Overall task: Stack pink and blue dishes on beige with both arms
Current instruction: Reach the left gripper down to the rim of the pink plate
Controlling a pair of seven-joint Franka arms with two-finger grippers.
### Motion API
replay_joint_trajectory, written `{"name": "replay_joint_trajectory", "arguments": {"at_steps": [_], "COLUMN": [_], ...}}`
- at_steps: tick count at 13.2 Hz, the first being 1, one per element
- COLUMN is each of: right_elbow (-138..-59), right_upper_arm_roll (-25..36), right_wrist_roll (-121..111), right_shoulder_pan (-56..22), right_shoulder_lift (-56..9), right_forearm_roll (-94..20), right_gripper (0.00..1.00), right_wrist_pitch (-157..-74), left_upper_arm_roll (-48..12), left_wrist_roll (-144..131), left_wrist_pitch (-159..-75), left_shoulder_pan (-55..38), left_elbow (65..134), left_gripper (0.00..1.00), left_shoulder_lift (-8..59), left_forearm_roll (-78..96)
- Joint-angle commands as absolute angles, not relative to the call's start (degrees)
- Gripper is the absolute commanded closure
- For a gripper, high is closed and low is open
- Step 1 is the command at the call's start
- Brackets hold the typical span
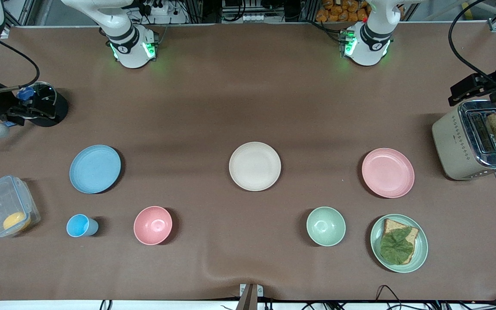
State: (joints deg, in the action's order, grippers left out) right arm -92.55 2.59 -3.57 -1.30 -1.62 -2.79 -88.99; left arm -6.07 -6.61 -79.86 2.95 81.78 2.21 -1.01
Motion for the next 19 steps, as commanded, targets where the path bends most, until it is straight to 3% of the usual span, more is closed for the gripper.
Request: {"name": "replay_joint_trajectory", "arguments": {"at_steps": [1, 6, 9, 13, 15, 19], "right_elbow": [-92.55, -92.55, -92.55, -92.55, -92.55, -92.55], "right_upper_arm_roll": [2.29, 2.2, 2.2, 2.2, 2.2, 2.2], "right_wrist_roll": [-2.29, -2.11, -2.11, -2.11, -2.11, -2.02], "right_shoulder_pan": [-1.41, -1.49, -1.49, -1.49, -1.49, -1.93], "right_shoulder_lift": [-0.88, -0.88, -0.88, -0.88, -0.88, -0.97], "right_forearm_roll": [-1.67, -1.67, -1.67, -1.67, -1.67, -1.67], "right_gripper": [0.0, 0.0, 0.0, 0.0, 0.0, 0.0], "right_wrist_pitch": [-88.33, -88.33, -88.33, -88.33, -88.33, -88.42], "left_upper_arm_roll": [-5.71, -5.45, -5.45, -5.45, -5.45, -5.54], "left_wrist_roll": [-5.19, -5.53, -5.27, -5.18, -5.62, -5.8], "left_wrist_pitch": [-79.8, -83.56, -98.91, -121.05, -129.43, -136.65], "left_shoulder_pan": [3.25, 5.87, 8.95, 10.81, 10.9, 13.53], "left_elbow": [83.32, 84.62, 99.89, 114.93, 118.29, 118.91], "left_gripper": [0.0, 0.0, 0.0, 0.0, 0.0, 0.0], "left_shoulder_lift": [0.7, 5.44, 4.04, 5.88, 9.74, 17.74], "left_forearm_roll": [0.44, -0.44, -0.88, -0.88, -0.79, -0.79]}}
